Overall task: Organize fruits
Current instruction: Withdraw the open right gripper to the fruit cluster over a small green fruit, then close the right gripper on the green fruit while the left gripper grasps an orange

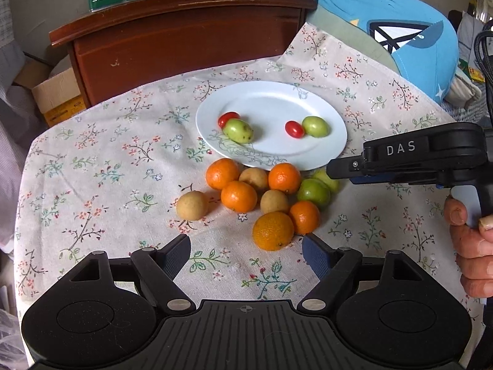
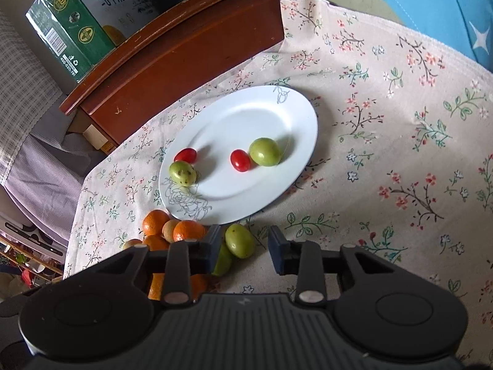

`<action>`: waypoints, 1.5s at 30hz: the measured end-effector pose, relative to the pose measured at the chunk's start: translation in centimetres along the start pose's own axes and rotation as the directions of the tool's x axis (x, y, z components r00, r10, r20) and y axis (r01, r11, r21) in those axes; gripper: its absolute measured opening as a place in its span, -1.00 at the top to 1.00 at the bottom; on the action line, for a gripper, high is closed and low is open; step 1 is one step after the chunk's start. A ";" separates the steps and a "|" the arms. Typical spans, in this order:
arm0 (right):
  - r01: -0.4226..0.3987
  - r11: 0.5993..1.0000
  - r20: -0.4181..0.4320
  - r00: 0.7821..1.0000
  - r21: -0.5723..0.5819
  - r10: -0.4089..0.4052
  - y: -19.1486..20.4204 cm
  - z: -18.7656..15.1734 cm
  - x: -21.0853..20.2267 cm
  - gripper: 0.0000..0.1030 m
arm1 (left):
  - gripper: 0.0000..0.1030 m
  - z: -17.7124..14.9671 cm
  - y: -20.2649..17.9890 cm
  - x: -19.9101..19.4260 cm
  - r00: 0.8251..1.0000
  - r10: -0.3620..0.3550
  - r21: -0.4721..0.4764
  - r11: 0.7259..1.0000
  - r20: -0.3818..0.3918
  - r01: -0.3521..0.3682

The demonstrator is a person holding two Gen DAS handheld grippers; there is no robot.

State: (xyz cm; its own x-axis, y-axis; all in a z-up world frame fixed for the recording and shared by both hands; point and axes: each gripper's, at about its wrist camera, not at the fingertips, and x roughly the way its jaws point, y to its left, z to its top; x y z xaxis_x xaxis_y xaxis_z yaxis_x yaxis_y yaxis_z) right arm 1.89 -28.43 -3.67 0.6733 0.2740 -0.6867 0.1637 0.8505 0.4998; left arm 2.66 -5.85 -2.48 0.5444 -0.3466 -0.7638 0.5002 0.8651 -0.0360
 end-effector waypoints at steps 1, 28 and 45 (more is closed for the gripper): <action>0.001 1.000 -0.003 1.000 0.003 -0.001 0.0 0.0 0.2 0.38 | -0.58 -0.1 -0.1 0.1 1.000 0.003 0.001 1.000 0.008 -0.003; 0.063 0.998 -0.031 0.998 -0.002 -0.063 0.2 -0.3 -0.1 0.60 | 0.40 -1.1 -1.2 1.8 0.997 -0.071 0.061 0.996 0.021 0.070; 0.076 0.981 -0.074 0.993 -0.178 -0.091 1.9 -1.4 0.1 0.35 | -0.01 -1.4 -0.3 2.3 0.998 -0.058 0.013 0.998 0.021 0.058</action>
State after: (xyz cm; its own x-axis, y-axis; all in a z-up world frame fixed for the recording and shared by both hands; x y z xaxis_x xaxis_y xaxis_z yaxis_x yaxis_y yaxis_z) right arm 1.30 -26.18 -3.55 0.6003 0.2284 -0.7665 0.0836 0.9352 0.3441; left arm 2.85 -6.38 -5.13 0.5284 -0.4041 -0.7467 0.5400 0.8386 -0.0717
